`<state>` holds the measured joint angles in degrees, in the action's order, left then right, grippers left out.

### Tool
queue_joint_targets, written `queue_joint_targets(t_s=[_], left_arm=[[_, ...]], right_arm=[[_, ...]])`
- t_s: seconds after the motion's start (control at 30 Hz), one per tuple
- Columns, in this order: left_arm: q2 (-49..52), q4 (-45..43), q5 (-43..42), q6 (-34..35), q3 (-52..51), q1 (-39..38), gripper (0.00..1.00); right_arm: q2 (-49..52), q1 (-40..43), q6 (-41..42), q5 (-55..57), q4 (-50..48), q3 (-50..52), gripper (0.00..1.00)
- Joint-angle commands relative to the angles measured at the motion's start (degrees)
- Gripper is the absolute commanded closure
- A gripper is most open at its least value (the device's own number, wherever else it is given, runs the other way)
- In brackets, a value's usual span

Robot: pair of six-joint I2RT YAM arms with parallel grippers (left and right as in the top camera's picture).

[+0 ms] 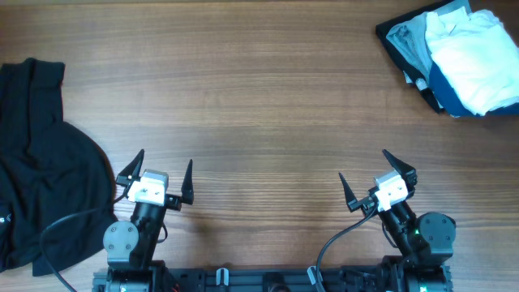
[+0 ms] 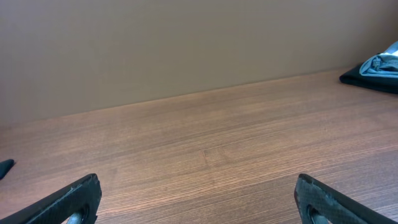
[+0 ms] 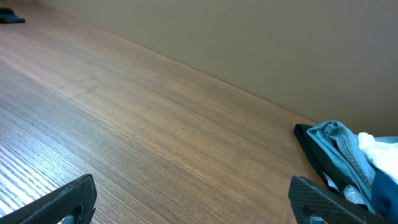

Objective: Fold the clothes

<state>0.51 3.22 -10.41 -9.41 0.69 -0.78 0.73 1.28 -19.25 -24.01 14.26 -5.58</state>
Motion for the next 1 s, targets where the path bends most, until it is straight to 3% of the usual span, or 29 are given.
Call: queue_joint_targets(t_s=[0.0,0.53,0.7,0.9,0.97], left_arm=[[-0.24,0.11,-0.46,-0.48,-0.37,0.31,0.00],[-0.24,0.02,-0.55,-0.46,-0.37,0.31,0.00],[-0.24,-1.99,-9.05,-0.22,-0.35,0.31,0.00],[-0.17,-5.81,-9.53,14.32,1.09,0.31,0.00],[0.17,-4.48,-9.53,15.04,3.32,0.31,0.00]], right_arm=[[-0.20,-0.09,-0.24,-1.16,-0.13,-0.13,0.00],[-0.20,-0.09,-0.07,-3.52,-1.75,-0.13,0.00],[-0.20,-0.09,2.01,-3.48,-6.03,-0.13,0.00],[1.73,-0.09,10.14,-0.07,-14.91,-0.20,0.00],[4.79,-0.09,10.54,-0.07,-16.70,-0.46,0.00]])
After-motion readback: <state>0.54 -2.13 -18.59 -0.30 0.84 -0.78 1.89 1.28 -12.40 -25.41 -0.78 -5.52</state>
